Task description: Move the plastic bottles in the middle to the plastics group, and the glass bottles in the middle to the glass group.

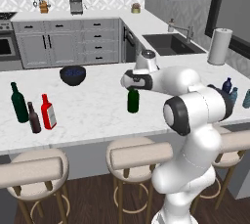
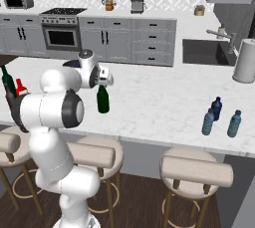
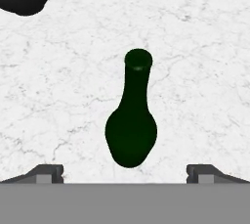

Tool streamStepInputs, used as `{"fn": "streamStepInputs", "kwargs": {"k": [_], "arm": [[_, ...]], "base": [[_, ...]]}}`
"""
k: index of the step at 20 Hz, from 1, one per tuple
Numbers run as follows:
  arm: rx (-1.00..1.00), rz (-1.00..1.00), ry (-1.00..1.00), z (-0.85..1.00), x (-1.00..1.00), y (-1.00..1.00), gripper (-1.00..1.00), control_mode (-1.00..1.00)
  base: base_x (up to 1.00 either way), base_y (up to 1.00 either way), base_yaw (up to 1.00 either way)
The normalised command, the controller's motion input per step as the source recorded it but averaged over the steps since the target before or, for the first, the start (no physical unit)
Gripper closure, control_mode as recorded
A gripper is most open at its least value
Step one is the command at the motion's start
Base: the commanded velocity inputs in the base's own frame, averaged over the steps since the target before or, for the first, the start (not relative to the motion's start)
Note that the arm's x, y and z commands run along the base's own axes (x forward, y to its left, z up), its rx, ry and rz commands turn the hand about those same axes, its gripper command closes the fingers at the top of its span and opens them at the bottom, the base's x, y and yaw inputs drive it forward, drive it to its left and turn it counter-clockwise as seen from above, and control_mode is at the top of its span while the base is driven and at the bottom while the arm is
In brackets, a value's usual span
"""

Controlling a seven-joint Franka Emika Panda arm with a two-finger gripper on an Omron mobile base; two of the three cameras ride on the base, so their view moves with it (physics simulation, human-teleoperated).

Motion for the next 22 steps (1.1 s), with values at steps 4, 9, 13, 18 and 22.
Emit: {"fn": "streamStepInputs", "kwargs": {"k": [4,9,13,18,22], "arm": [[0.0,0.0,0.0,-0.29,0.18,0.0,-1.0,-1.0],[0.0,0.0,0.0,-0.11,0.23,0.0,-1.0,-1.0],[0.0,0.0,0.0,-0.11,0.25,0.0,-1.0,-1.0],[0.0,0.0,0.0,-0.14,0.13,0.0,-1.0,-1.0],[0.0,0.0,0.0,-0.06,0.01,0.0,-1.0,-1.0]], "base": [[0.0,0.0,0.0],[0.0,0.0,0.0],[0.0,0.0,0.0],[0.0,0.0,0.0],[0.0,0.0,0.0]]}}
